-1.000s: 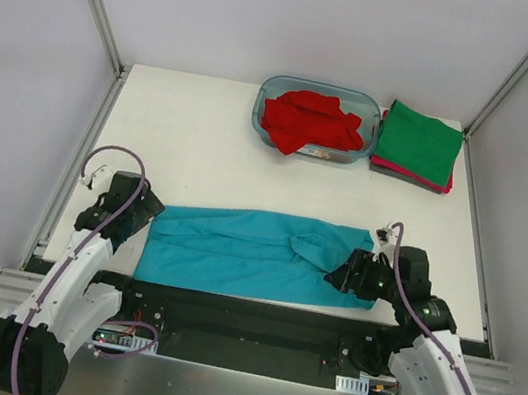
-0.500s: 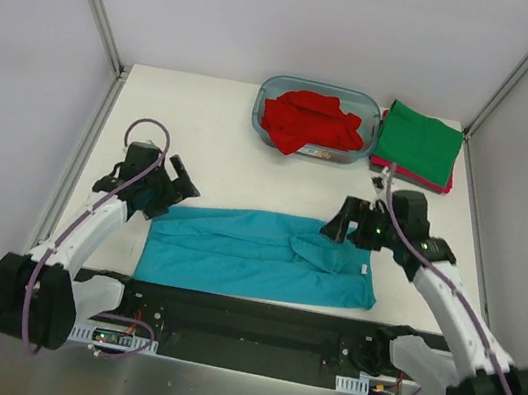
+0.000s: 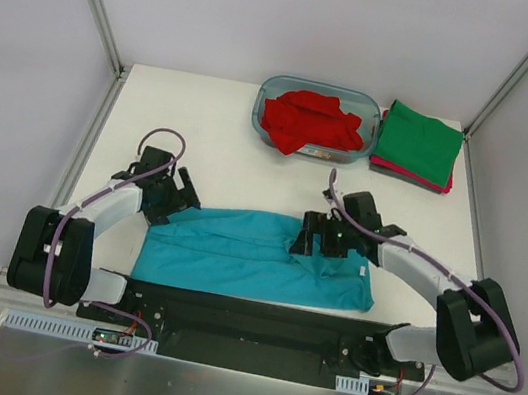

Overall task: Fold and stack the t-shirts
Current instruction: Fold the other side of the tshirt into a rectangle

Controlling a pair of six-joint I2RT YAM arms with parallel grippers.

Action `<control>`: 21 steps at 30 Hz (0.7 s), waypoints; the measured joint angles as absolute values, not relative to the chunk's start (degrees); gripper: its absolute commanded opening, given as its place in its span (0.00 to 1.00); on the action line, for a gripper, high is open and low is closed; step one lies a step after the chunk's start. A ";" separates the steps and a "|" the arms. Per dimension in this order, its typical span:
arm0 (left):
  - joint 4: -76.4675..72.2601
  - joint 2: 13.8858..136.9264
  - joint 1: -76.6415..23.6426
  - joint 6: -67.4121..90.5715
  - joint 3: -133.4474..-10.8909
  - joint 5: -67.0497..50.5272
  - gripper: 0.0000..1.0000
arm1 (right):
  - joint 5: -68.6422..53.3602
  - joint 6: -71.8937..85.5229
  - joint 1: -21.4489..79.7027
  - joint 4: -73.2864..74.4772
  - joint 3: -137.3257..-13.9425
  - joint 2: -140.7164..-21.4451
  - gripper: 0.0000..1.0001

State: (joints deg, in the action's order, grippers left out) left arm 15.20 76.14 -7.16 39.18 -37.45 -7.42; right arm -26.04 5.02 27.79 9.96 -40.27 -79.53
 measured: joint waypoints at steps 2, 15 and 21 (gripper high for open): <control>15.00 75.85 -7.16 39.13 -37.28 -6.31 0.99 | -25.17 5.15 30.30 9.43 -37.08 -76.09 0.96; 15.18 74.94 -7.16 38.54 -36.71 -2.42 0.99 | -11.84 7.97 38.94 20.43 -27.29 -46.00 0.96; 15.20 74.91 -7.16 38.30 -36.71 -2.39 0.99 | -11.64 8.97 39.07 19.90 -27.68 -47.31 0.96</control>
